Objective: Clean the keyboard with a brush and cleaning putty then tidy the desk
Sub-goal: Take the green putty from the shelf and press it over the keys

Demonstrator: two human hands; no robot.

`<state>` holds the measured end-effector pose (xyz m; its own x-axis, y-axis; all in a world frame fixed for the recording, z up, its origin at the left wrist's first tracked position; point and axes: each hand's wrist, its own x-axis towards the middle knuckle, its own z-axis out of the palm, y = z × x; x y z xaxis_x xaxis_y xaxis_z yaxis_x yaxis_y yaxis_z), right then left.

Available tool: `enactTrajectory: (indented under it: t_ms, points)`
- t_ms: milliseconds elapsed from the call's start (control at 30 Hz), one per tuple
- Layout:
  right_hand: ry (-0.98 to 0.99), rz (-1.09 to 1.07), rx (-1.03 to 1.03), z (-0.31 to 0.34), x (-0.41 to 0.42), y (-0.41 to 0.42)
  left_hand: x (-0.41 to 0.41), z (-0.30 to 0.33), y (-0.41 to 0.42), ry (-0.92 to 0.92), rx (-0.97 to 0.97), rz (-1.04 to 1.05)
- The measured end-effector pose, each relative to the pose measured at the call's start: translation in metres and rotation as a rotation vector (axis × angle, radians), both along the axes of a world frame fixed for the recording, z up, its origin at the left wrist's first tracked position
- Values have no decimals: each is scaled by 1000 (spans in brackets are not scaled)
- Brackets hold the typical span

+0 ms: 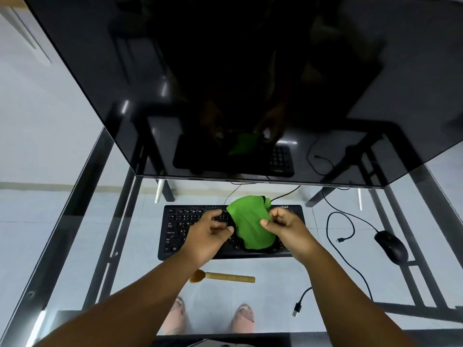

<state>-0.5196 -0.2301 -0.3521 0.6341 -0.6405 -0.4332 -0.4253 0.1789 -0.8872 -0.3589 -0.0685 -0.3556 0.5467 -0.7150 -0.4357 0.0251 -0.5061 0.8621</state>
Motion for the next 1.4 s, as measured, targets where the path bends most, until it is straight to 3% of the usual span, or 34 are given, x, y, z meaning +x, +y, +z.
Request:
enactTrajectory:
  t_ms: [133,300,467,800,933,1133,1400]
  points:
    - [-194,14,150,7,8,0,2,8,-7,354,-92,62]
    - [-396,69,381,14,18,4,6,18,-9,547,-152,100]
    - [-451,98,433,21,24,9,7,19,-6,773,-243,156]
    - [-295,-29,173,24,31,18,20,19,7,414,-359,114]
    - [-200,122,150,27,27,16,27,24,12,220,-195,-33]
    - [172,350,29,24,30,13,40,22,13,-23,205,-275]
    - [430,288,-310,-5,55,23,43,-5,9,-293,299,-250]
